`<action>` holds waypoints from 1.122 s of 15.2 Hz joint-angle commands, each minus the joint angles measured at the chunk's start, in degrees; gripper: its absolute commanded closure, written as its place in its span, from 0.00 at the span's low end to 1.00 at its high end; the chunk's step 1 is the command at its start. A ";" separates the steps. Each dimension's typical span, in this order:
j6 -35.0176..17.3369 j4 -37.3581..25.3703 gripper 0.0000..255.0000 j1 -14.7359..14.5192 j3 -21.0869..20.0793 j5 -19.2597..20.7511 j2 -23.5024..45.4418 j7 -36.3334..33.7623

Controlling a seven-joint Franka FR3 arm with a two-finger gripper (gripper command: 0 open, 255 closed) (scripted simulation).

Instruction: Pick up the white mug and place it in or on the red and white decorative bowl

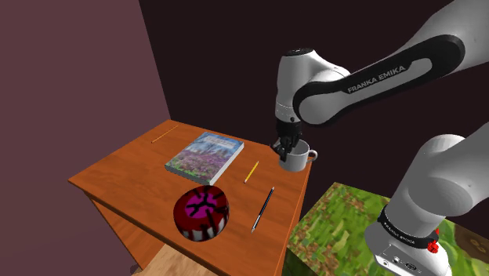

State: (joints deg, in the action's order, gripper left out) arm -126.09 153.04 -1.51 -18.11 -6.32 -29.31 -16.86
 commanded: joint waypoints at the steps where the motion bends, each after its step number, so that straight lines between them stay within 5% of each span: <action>1: 1.75 -0.92 1.00 -0.02 0.30 0.02 -0.81 0.19; 17: 15.52 -10.40 1.00 0.08 2.23 0.63 -5.15 1.05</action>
State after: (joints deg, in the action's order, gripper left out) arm -111.42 143.37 -1.46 -15.96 -5.75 -34.37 -15.83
